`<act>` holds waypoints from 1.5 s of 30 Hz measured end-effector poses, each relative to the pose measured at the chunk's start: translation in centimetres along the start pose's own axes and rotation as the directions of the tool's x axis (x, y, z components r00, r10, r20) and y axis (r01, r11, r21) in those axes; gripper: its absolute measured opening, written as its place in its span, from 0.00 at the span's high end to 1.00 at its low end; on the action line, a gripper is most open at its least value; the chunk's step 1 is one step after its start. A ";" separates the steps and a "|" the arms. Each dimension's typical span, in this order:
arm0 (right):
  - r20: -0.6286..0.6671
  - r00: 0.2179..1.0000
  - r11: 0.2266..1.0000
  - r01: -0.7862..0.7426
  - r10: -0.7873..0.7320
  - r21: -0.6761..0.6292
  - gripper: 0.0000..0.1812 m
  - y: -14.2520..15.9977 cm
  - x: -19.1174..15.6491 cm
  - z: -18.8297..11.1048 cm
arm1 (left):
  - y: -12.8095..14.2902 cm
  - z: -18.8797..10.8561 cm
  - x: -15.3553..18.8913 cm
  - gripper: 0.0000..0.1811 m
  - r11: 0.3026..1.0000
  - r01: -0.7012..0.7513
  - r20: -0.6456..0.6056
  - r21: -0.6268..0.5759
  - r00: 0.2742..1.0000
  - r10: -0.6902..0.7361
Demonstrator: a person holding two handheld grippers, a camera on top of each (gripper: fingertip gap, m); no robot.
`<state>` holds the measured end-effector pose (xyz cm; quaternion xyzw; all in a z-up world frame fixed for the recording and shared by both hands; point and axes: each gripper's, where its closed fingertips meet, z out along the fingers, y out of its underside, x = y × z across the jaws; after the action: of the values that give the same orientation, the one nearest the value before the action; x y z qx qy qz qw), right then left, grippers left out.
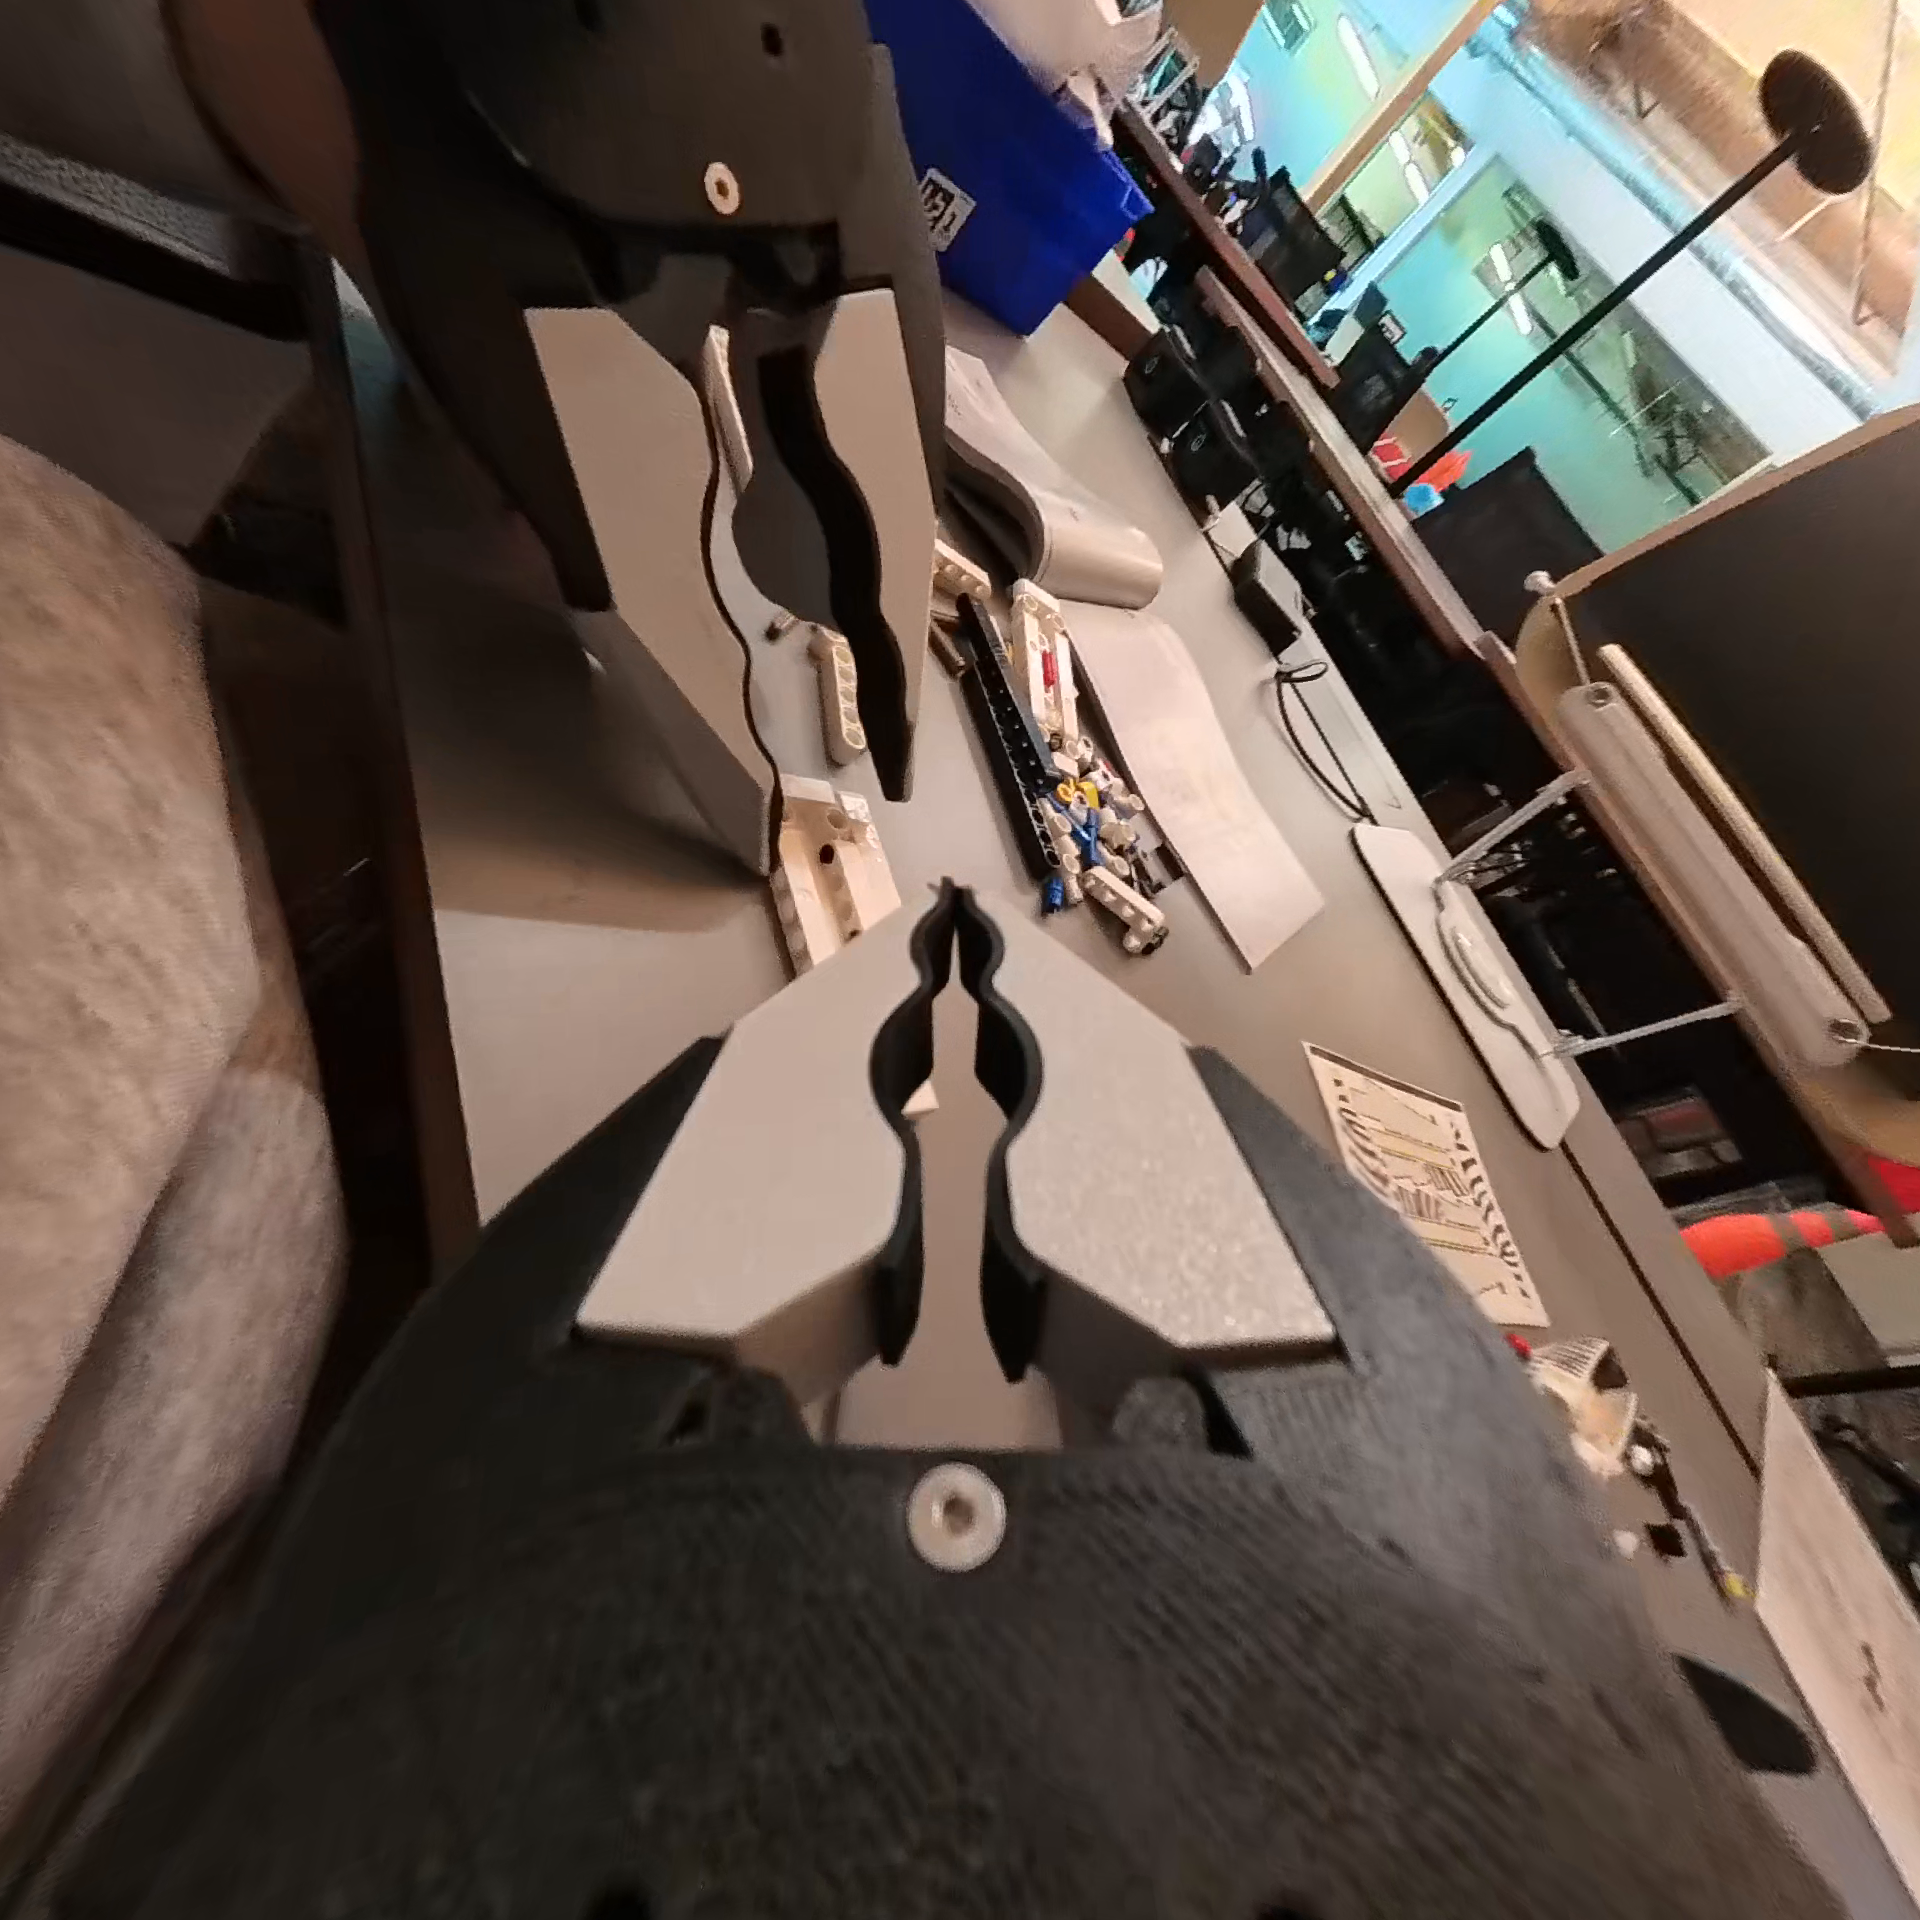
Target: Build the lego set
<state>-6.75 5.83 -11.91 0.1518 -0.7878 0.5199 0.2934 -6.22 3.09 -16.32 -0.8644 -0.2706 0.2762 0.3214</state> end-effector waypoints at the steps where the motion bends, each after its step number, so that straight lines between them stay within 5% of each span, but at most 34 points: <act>1: 0.010 1.000 1.000 -0.014 0.014 0.001 1.00 0.0 0.0 0.0 | 0.0 0.0 0.0 0.78 1.000 0.001 0.000 0.000 1.000 -0.001; 8: 0.036 0.974 0.958 -0.227 0.225 0.176 1.00 -1.6 2.5 -1.8 | 0.1 0.0 -0.3 0.75 0.999 0.040 -0.009 -0.004 0.999 -0.040; 22: 0.147 0.849 0.720 -0.511 0.507 0.470 1.00 -3.1 6.6 -5.7 | -1.0 -1.5 -2.7 0.65 0.958 0.255 -0.044 0.130 0.967 -0.251; 45: 0.115 0.872 0.737 -0.467 0.475 0.488 1.00 -3.4 6.3 -5.8 | -0.7 -1.0 -2.2 0.68 0.959 0.271 -0.083 0.082 0.961 -0.265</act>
<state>-8.03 10.10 -3.82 0.0142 -0.6351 0.7645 0.1093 -7.36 1.67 -14.56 -0.8133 -0.3605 0.2114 0.4049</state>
